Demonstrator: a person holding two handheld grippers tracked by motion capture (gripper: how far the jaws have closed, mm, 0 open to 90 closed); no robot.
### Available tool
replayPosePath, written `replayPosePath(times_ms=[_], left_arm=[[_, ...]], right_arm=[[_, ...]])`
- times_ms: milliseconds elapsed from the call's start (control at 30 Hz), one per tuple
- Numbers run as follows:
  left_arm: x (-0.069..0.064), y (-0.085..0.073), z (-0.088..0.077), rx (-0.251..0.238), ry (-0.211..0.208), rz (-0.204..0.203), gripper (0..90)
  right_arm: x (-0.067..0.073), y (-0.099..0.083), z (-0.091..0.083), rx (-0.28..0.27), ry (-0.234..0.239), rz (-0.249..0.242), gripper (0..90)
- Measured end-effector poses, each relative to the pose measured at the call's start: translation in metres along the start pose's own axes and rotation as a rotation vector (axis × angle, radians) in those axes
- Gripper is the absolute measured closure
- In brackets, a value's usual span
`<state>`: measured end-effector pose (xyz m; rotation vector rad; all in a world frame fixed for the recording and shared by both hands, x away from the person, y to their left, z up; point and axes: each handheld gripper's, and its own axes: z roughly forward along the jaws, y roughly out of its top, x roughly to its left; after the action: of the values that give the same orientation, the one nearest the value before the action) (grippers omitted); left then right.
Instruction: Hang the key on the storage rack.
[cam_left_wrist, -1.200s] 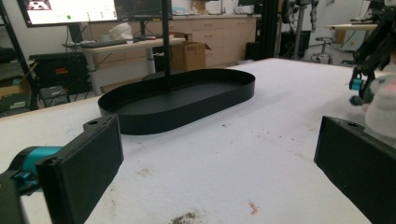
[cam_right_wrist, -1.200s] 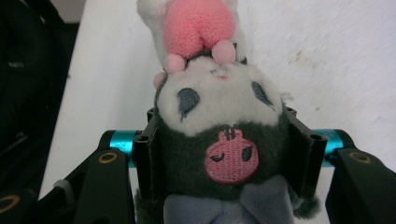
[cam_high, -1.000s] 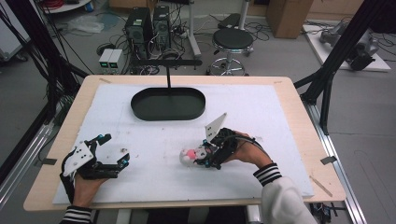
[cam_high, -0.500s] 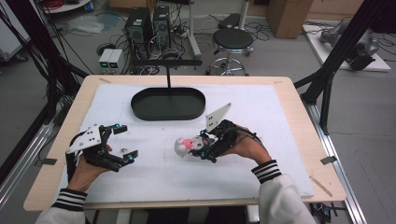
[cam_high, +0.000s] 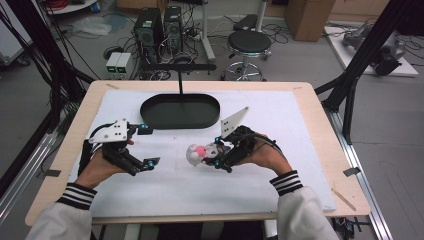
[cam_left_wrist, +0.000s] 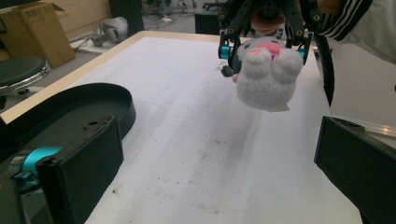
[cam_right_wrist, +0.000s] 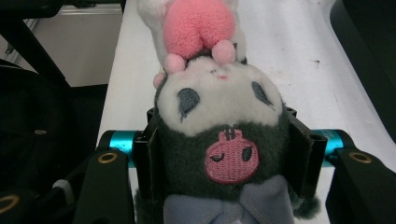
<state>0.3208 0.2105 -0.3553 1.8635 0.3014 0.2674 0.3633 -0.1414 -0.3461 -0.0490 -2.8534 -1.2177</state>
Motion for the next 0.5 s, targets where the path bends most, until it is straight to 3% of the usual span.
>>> replayPosePath(times_ms=[100,500], left_arm=[[0.003,0.012,0.008,0.031,-0.041,0.005,1.7],[0.004,0.034,0.030,0.099,-0.092,0.033,1.7]], right_arm=[[-0.001,0.005,-0.003,-0.004,-0.009,0.001,41.3],[0.000,0.015,-0.011,0.001,-0.033,0.027,41.3]])
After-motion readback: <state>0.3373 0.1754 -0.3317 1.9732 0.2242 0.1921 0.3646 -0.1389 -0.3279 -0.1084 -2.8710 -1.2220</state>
